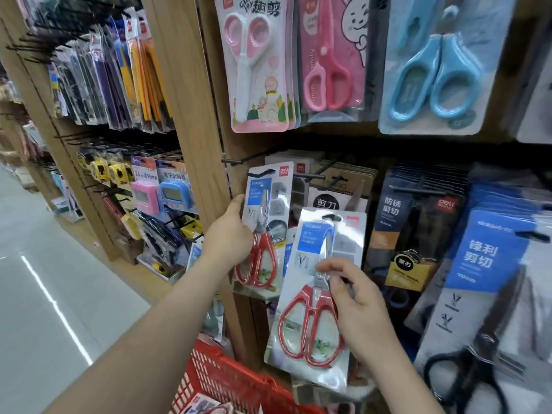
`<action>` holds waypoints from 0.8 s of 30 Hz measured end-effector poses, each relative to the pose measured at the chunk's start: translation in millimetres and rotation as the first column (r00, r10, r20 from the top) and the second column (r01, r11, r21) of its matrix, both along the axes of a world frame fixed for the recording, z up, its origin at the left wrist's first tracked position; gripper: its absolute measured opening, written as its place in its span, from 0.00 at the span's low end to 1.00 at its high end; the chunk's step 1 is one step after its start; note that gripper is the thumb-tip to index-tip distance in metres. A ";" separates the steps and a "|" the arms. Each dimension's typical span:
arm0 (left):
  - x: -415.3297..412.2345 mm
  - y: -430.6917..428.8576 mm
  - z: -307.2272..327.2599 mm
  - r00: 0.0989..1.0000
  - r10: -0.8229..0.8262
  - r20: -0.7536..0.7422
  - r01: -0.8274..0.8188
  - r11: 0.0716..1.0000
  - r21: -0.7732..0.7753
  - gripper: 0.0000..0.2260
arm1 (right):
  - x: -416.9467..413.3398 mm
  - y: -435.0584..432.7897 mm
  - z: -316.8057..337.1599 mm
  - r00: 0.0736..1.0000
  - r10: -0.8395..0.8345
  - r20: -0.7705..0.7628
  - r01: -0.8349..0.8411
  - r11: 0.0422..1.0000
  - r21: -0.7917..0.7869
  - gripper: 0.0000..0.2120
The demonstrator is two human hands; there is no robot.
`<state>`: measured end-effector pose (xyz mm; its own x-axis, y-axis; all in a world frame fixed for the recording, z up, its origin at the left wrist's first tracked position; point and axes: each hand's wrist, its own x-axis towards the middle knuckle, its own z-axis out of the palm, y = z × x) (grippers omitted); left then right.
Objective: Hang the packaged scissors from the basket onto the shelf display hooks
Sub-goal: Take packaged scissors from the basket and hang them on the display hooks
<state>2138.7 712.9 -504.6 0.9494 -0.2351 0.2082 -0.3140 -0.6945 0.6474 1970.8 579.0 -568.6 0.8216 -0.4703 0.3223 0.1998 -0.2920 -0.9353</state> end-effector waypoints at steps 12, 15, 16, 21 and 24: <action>-98.5 3.2 -34.5 0.961 -0.261 -0.091 0.192 0.868 -0.458 0.13 | -4.6 11.8 1.7 0.941 -0.280 0.188 0.267 0.959 0.094 0.13; -106.2 -0.7 -44.0 0.954 -0.297 -0.046 0.242 0.850 -0.467 0.11 | -4.9 15.6 0.2 0.954 -0.255 0.156 0.221 0.953 0.206 0.16; -105.7 1.1 -43.6 0.952 -0.305 -0.029 0.259 0.853 -0.453 0.10 | -6.3 16.3 1.8 0.959 -0.240 0.152 0.199 0.949 0.243 0.17; -107.1 17.1 -43.9 0.962 -0.244 -0.121 0.169 0.882 -0.441 0.17 | -8.4 21.0 4.1 0.985 -0.121 0.119 0.100 0.980 0.170 0.18; -108.1 23.4 -43.0 0.933 -0.261 -0.247 0.030 0.742 -0.670 0.15 | -5.9 24.0 1.3 0.993 -0.043 0.110 0.030 0.993 0.117 0.15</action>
<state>2030.6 736.3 -547.6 0.9535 -0.2933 0.0692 -0.0825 -0.0330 0.9960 1964.8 603.0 -567.3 0.7648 -0.5385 0.3538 0.2966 -0.1932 -0.9352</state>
